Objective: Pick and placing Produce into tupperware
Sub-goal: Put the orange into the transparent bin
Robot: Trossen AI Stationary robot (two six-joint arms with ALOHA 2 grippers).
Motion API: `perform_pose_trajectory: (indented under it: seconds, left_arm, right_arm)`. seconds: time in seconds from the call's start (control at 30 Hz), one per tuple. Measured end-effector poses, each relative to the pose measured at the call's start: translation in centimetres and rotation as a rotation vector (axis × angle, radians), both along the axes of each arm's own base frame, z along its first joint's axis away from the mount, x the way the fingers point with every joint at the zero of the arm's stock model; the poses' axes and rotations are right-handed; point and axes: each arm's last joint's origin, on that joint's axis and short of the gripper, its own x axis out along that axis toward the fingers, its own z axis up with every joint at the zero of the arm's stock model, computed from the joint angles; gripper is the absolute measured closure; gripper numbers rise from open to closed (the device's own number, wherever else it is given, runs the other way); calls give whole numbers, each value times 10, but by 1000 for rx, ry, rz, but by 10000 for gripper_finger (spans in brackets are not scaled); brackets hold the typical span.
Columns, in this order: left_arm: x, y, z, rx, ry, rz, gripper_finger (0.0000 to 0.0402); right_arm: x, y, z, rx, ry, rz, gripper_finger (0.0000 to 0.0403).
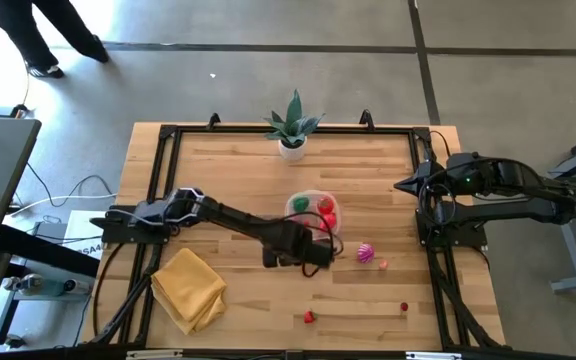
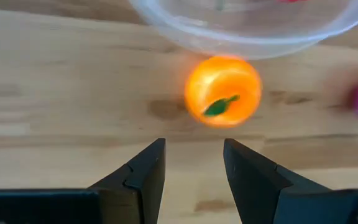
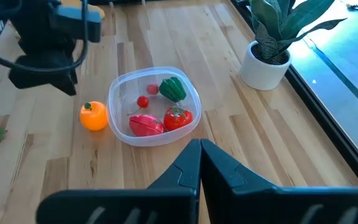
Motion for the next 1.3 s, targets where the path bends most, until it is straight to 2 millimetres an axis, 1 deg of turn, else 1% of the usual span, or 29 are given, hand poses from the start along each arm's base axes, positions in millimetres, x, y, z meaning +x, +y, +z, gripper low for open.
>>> perform_pose_trajectory:
  seconds: [0.13, 0.23, 0.3, 0.43, 0.53, 0.63, 0.7, 0.87, 0.93, 1.1, 1.3]
  left_arm:
    - [6, 7, -15, -23, -13, -7, 237]
    - [13, 13, -19, -54, -48, -43, 209]
    - [14, 17, -23, -71, -32, -52, 184]
    - [17, 24, -21, -103, -61, -105, 129]
    - [17, 25, -21, -106, -59, -114, 91]
    - [18, 24, -18, -108, -68, -118, 64]
    - [20, 24, -21, -109, -67, -118, 52]
    - [23, 29, -28, -138, -70, -115, 41]
    - [23, 32, -33, -140, -55, -108, 42]
    - [26, 35, -37, -144, -64, -102, 45]
    - [28, 35, -46, -152, -48, -99, 46]
  right_arm:
    - [0, 0, 0, 0, 0, 0, 403]
    - [0, 0, 0, 0, 0, 0, 403]
    - [0, 0, 0, 0, 0, 0, 403]
    - [0, 0, 0, 0, 0, 0, 403]
    - [0, 0, 0, 0, 0, 0, 403]
    - [0, 0, 0, 0, 0, 0, 403]
    - [0, 0, 0, 0, 0, 0, 403]
    - [0, 0, 0, 0, 0, 0, 403]
    - [0, 0, 0, 0, 0, 0, 403]
    - [0, 0, 0, 0, 0, 0, 403]
    - [0, 0, 0, 0, 0, 0, 403]
